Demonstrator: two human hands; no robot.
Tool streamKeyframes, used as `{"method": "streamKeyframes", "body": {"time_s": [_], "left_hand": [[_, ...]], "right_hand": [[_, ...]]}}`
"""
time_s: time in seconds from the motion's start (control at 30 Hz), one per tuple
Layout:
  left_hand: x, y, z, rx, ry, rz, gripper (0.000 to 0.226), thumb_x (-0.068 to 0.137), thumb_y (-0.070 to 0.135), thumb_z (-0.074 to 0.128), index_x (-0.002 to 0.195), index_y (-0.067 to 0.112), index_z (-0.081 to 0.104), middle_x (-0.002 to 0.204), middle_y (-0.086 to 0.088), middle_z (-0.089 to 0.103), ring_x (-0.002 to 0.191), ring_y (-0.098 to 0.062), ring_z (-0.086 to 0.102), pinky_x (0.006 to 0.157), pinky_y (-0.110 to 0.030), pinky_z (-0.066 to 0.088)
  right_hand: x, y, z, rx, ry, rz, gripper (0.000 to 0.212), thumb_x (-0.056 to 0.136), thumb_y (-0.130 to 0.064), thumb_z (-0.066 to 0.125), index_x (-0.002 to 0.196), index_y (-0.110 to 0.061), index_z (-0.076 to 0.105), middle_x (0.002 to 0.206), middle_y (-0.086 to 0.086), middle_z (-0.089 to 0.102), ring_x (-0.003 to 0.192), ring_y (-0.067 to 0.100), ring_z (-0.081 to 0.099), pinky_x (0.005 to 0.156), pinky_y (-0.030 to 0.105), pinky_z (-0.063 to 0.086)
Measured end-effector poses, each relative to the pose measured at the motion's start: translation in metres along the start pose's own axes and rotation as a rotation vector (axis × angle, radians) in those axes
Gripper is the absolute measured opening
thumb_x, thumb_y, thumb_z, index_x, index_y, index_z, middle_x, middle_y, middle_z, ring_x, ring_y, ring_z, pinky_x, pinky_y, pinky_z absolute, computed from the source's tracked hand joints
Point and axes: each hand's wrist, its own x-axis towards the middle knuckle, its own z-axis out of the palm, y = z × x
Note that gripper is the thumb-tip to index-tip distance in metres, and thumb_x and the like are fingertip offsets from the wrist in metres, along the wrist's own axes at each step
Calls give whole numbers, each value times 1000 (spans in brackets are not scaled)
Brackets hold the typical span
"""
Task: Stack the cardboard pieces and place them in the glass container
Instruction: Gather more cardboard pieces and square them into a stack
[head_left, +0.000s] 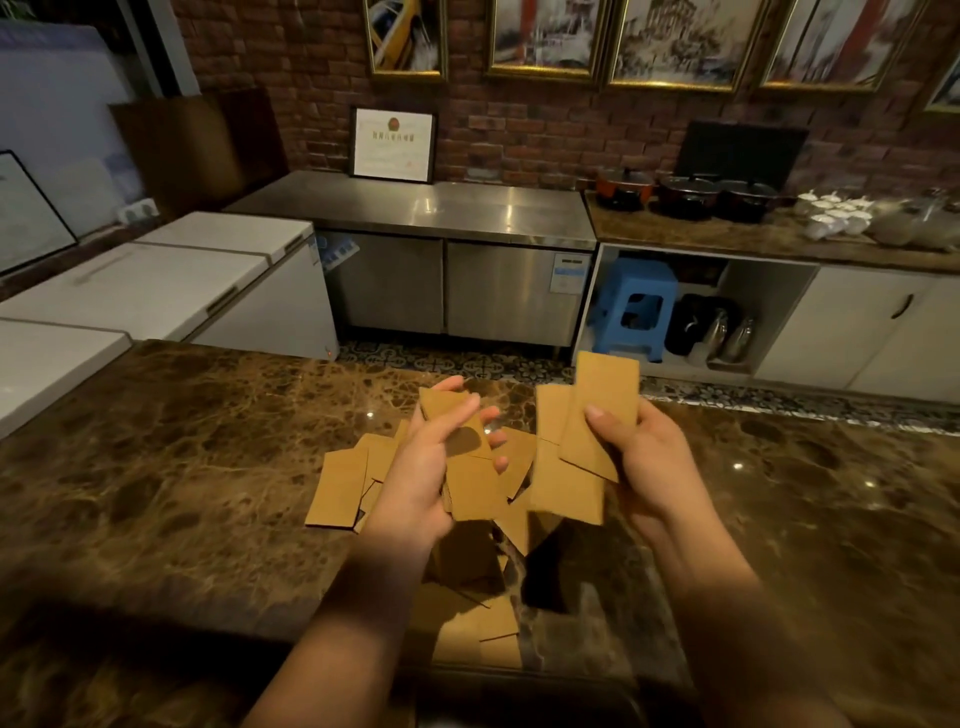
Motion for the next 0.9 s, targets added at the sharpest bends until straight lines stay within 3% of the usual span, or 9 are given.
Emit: {"method": "streamKeyframes", "body": {"time_s": [0.1,0.27,0.47,0.53,0.6,0.67,0.77,0.83,0.9], "left_hand": [[-10,1,10,170,-130,49,53,66,22,86,115,34,69,105,-8,78,89,-29,76,67,-40,60],[-16,11,9,237,-79,182,54,72,9,75,114,43,69,105,-3,77,91,-27,75,67,-41,61],[-18,24,6,-156,-292,112,49,99,7,43,130,40,62,124,-26,69,112,-46,67,79,-53,59],[-17,22,6,-165,-294,107,53,96,8,39,134,39,58,124,-24,69,105,-38,72,79,-54,60],[-14,20,5,-112,-235,121,57,88,5,39,131,37,60,118,-20,73,84,-30,73,71,-49,61],[-12,19,6,-97,-164,84,49,88,5,43,122,32,66,108,-17,72,69,-29,68,61,-43,57],[-10,18,7,16,-45,21,19,98,33,57,116,30,64,101,-15,75,72,-28,74,58,-42,59],[-8,14,4,78,-51,-9,47,84,62,63,120,31,66,111,-15,76,94,-35,75,70,-52,61],[-8,13,4,59,-102,-4,63,71,73,61,120,34,69,113,-14,75,97,-34,74,72,-51,60]], "right_hand": [[-14,-11,26,166,-163,48,21,97,-12,61,117,-13,66,101,8,79,92,25,76,70,38,63],[-19,-18,43,277,-193,54,20,98,-11,60,117,-13,66,98,8,80,87,22,77,67,35,63],[-23,-21,37,324,-201,95,19,99,-11,56,112,-14,70,94,11,80,82,25,78,64,38,62],[-26,-21,38,264,-213,33,21,97,-9,59,115,-15,68,98,9,79,84,22,78,64,38,63],[-27,-21,36,226,-212,-103,27,92,-5,65,113,-21,68,105,5,78,96,22,75,77,43,63],[-30,-22,33,214,-254,-325,23,84,-7,74,95,-28,74,102,0,79,105,19,72,83,37,60],[-37,-19,31,-14,-332,-635,26,69,-14,86,74,-36,75,110,-13,76,131,14,55,103,30,44],[-34,-12,33,-253,-318,-666,43,69,-2,84,71,-44,75,131,-25,64,145,5,33,109,24,27],[-31,-5,37,-429,-259,-623,57,76,7,77,70,-50,75,144,-32,49,147,-5,17,109,17,14]]}}
